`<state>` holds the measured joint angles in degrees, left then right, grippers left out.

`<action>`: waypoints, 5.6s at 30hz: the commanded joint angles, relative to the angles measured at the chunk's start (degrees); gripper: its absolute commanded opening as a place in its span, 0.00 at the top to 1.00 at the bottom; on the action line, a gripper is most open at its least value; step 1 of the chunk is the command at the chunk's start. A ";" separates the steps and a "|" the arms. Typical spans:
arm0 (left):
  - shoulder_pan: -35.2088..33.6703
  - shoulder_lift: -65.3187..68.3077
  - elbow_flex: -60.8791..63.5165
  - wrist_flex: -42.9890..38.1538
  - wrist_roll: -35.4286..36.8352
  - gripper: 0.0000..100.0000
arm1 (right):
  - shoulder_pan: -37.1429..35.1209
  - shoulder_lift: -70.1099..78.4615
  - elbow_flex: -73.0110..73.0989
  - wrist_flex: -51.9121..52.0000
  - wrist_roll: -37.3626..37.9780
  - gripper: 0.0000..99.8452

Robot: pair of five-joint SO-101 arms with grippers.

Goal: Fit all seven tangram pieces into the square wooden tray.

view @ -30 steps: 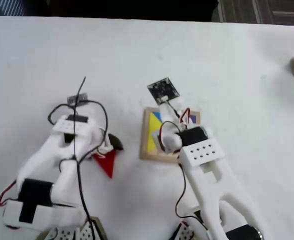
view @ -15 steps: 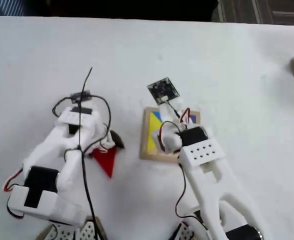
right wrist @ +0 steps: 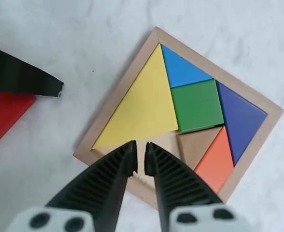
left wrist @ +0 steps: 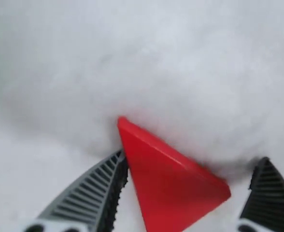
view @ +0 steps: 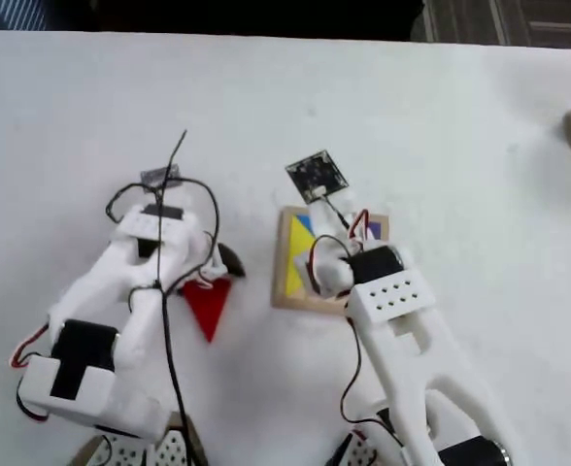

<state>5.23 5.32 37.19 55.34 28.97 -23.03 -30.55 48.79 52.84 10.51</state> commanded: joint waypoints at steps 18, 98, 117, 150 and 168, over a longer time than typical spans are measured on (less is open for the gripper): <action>4.00 -4.88 -7.21 6.51 -1.49 0.62 | 0.48 -0.04 -0.44 -1.19 0.88 0.96; 1.80 -14.11 8.18 1.05 -50.55 0.70 | 0.13 0.13 -0.35 -1.27 3.60 0.96; -0.57 -2.95 -1.32 5.63 -49.23 0.70 | 0.48 0.13 -0.26 -1.01 3.52 0.96; -3.74 -6.99 0.62 2.29 -49.85 0.98 | 7.78 -3.38 -2.37 5.32 3.69 0.97; -0.75 -8.40 -2.20 1.58 -10.11 0.98 | 27.21 -5.67 6.51 -4.09 -3.52 0.96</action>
<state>3.65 -0.40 38.86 55.78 9.19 2.29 -34.59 56.00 50.11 9.10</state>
